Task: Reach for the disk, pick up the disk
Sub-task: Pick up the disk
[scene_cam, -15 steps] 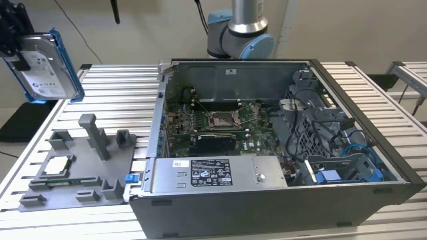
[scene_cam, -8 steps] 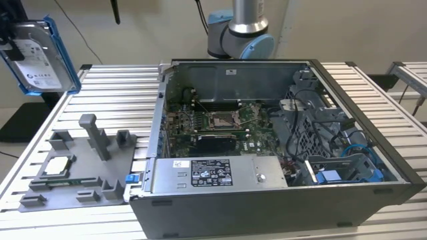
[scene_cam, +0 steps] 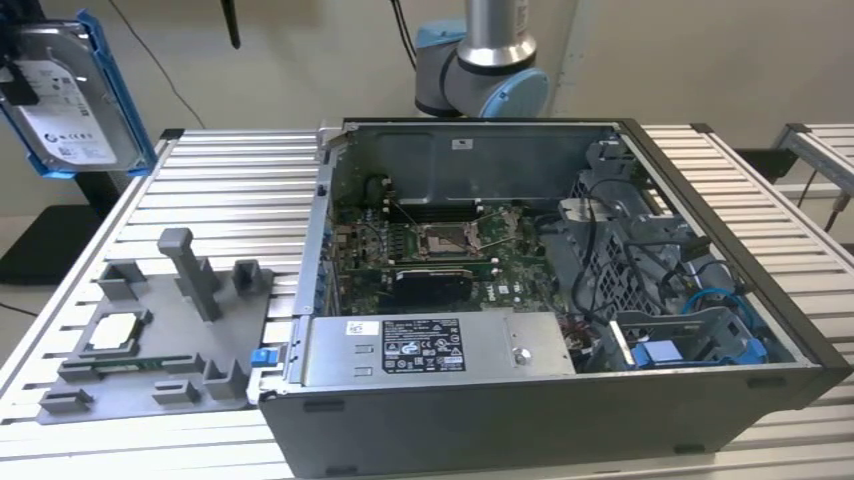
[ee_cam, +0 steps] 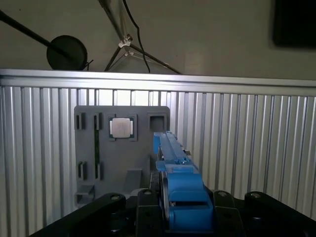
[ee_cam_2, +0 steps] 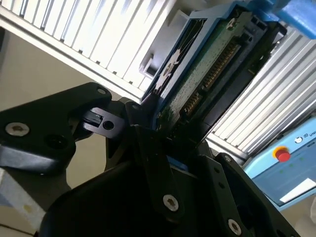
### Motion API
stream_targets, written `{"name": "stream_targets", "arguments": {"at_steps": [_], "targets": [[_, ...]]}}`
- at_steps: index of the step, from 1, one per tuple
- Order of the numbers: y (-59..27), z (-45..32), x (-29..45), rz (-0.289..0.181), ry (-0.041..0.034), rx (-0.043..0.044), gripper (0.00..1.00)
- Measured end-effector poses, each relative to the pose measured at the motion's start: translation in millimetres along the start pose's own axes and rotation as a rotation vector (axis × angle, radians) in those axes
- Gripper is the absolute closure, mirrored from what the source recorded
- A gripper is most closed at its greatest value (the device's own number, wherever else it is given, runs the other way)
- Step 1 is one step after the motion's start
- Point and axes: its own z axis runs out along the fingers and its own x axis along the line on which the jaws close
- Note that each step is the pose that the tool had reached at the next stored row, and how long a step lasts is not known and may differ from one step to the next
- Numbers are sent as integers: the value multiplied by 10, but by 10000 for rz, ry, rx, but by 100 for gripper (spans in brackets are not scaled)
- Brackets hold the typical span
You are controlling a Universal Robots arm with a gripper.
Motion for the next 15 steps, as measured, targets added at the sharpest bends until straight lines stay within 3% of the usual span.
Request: {"name": "stream_targets", "arguments": {"at_steps": [4,8,10,15], "targets": [[-2,-149,-7,-1,0,-1,100],[-8,-463,-24,-2,0,-1,100],[-10,-572,-29,-3,0,0,100],[-11,-646,-33,-3,0,-1,100]]}}
